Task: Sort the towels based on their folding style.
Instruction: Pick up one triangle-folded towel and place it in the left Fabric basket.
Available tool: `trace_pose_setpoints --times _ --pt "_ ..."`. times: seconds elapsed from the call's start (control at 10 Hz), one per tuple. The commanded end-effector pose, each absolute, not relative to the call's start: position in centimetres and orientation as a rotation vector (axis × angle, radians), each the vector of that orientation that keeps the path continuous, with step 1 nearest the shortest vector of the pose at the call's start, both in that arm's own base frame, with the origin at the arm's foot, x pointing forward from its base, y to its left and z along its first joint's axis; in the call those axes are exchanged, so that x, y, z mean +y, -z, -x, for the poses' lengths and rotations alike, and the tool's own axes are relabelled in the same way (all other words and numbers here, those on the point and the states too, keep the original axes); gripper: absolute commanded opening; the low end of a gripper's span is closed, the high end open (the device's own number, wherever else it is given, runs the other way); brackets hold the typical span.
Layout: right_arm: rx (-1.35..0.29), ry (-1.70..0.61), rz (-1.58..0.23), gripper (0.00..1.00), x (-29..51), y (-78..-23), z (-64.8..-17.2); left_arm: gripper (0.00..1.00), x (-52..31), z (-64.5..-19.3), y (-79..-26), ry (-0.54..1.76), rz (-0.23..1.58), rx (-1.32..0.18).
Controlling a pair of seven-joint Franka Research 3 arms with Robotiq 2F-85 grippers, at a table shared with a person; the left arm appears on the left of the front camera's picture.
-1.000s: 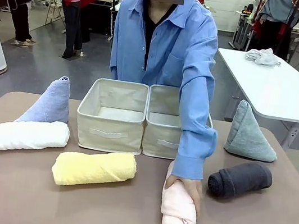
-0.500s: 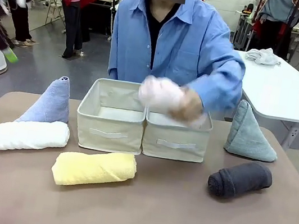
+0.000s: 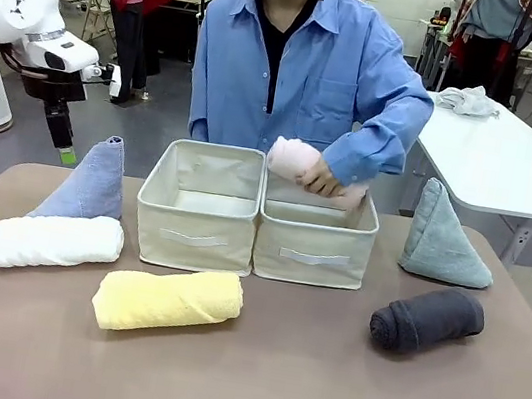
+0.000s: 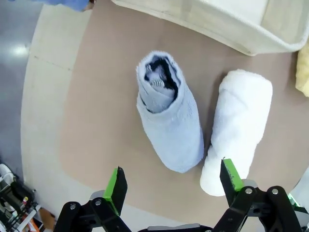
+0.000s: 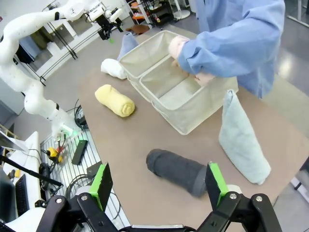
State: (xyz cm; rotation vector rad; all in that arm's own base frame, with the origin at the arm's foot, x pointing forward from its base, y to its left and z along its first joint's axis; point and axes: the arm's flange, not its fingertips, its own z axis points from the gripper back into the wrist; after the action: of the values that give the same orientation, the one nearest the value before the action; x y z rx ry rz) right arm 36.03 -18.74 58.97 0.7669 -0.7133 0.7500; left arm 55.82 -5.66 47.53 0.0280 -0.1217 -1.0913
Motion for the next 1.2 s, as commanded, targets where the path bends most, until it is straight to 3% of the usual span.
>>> trace_pose_setpoints --times 0.0,0.5,1.1 --pt "-0.724 -0.750 -0.773 1.00 -18.8 -58.9 -36.1 1.00 -5.2 -55.6 -47.5 1.084 -0.020 -0.106" --pt "-0.724 -0.750 -0.773 1.00 -18.8 -58.9 -36.1 1.00 -6.8 -55.8 -47.9 1.096 -0.055 -0.166" --pt "-0.724 -0.750 -0.773 1.00 -18.8 -58.9 -36.1 1.00 -13.4 -59.7 -45.0 1.191 -0.069 -0.156"
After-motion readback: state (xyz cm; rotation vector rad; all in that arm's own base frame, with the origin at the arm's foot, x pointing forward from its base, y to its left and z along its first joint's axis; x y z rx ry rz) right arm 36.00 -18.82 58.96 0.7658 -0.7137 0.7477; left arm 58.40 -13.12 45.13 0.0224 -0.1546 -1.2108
